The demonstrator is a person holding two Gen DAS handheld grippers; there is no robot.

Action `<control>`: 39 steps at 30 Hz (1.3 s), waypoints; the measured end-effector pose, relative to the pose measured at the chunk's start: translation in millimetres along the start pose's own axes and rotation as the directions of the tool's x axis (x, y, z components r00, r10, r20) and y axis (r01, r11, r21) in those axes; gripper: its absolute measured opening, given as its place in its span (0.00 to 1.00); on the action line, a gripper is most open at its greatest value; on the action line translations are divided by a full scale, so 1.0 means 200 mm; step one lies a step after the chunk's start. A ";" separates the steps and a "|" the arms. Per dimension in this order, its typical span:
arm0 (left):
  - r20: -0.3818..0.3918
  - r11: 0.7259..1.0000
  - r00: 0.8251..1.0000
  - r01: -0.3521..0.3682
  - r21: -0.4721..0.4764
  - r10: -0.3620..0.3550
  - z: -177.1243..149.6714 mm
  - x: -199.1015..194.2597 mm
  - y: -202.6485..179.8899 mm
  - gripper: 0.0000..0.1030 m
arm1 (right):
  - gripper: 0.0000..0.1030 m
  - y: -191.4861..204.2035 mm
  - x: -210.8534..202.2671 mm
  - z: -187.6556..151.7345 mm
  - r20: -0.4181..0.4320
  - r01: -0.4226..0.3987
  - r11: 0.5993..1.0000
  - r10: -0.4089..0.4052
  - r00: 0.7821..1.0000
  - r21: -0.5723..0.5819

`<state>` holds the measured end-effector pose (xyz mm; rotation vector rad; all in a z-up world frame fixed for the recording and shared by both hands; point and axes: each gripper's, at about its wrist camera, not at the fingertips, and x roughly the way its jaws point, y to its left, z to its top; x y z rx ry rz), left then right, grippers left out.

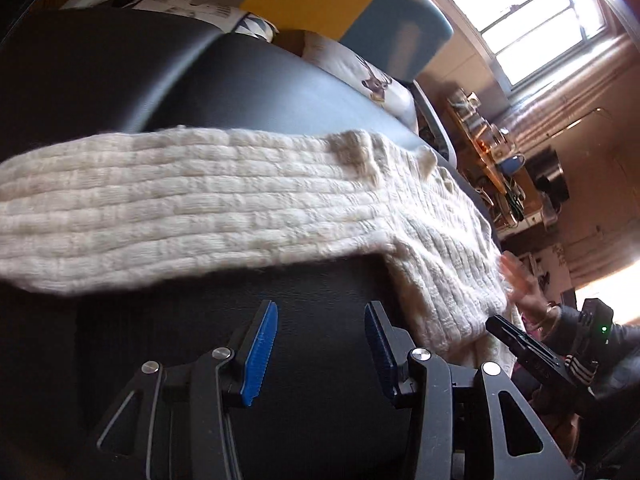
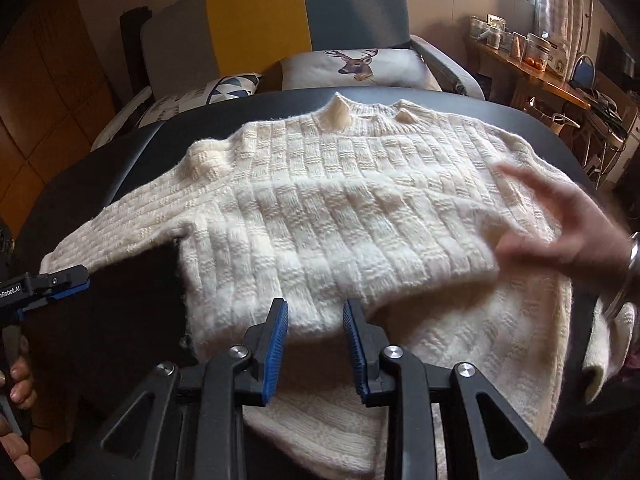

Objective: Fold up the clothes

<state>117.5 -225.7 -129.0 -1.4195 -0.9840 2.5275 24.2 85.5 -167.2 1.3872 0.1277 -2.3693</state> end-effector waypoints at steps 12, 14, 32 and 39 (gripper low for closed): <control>-0.092 0.998 0.995 0.041 0.055 -0.036 0.10 0.26 -0.09 0.45 | 0.37 -0.20 -0.05 -0.21 -0.051 0.069 0.995 -0.065 0.997 0.077; -0.091 0.998 0.996 0.031 0.050 -0.026 0.11 0.25 -0.07 0.45 | 0.37 -0.23 -0.06 -0.22 -0.051 0.073 0.992 -0.068 0.996 0.100; 0.139 0.966 0.981 -0.095 -0.243 0.131 0.11 -0.30 0.63 0.45 | 0.38 0.08 0.10 -0.14 -0.096 -0.049 0.999 0.047 0.994 -0.018; 0.236 0.913 0.937 -0.154 -0.377 0.256 0.06 -0.65 0.93 0.48 | 0.38 0.19 0.09 -0.01 -0.046 -0.062 0.991 0.057 0.997 -0.120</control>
